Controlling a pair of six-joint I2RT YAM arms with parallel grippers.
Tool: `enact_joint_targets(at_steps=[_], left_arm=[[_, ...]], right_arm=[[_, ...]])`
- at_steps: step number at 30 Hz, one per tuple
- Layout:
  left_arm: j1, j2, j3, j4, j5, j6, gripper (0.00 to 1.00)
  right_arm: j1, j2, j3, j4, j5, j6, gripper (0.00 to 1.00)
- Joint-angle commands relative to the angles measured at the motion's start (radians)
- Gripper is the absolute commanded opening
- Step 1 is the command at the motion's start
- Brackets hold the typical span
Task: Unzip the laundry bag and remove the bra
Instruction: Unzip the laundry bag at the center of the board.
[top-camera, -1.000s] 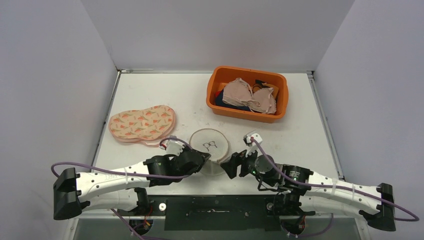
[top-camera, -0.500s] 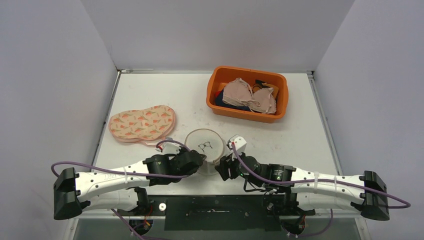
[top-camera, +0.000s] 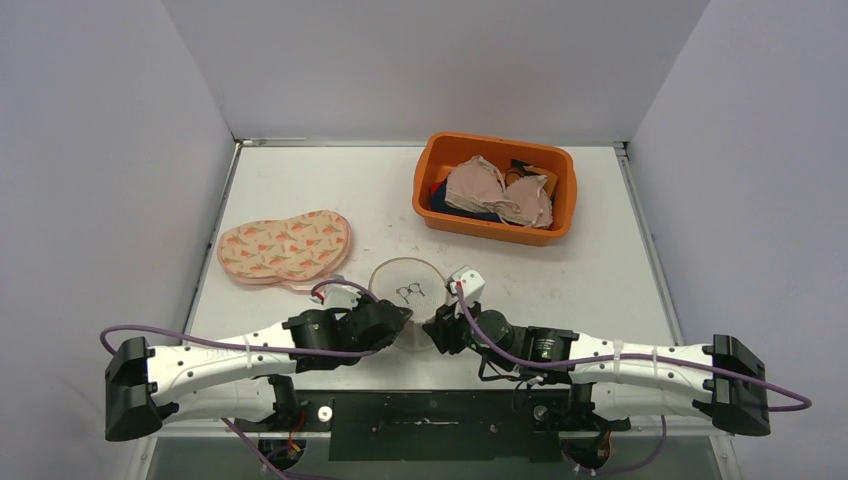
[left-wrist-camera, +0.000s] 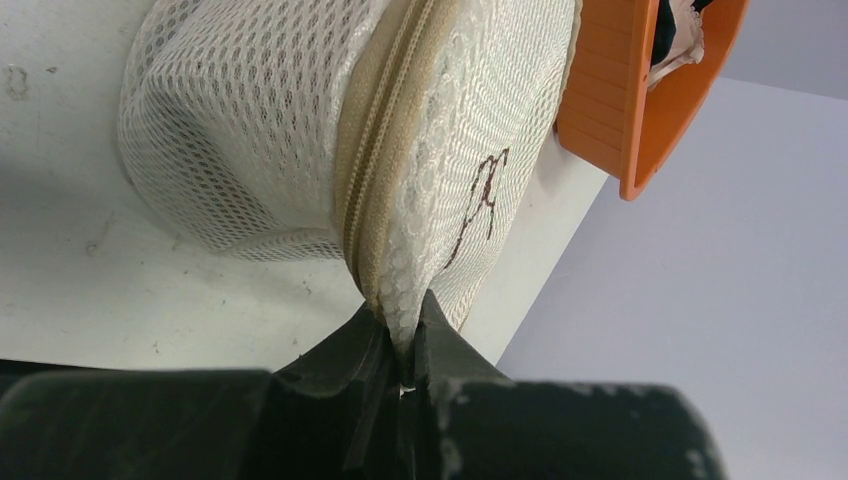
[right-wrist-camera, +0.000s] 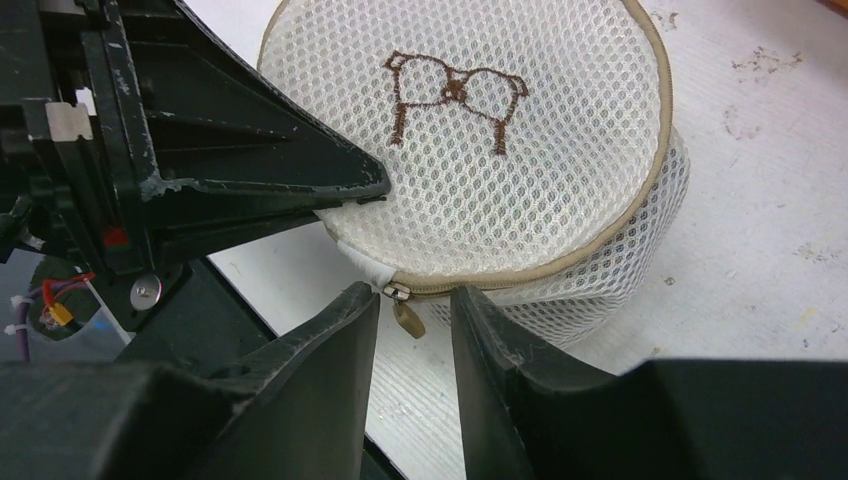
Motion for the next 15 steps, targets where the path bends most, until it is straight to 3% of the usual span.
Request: enact_joint_targets(at_steps=[1, 7, 15], left_arm=[[-0.004, -0.018, -0.007, 0.011, -0.019, -0.002, 0.00], [-0.004, -0.015, -0.011, 0.016, -0.014, -0.004, 0.00], [-0.004, -0.014, -0.007, 0.020, -0.014, -0.001, 0.00]], right_arm=[[0.009, 0.011, 0.015, 0.084, 0.004, 0.013, 0.32], [0.009, 0.005, 0.008, 0.073, 0.002, 0.020, 0.29], [0.009, -0.030, -0.026, 0.065, -0.025, 0.031, 0.38]])
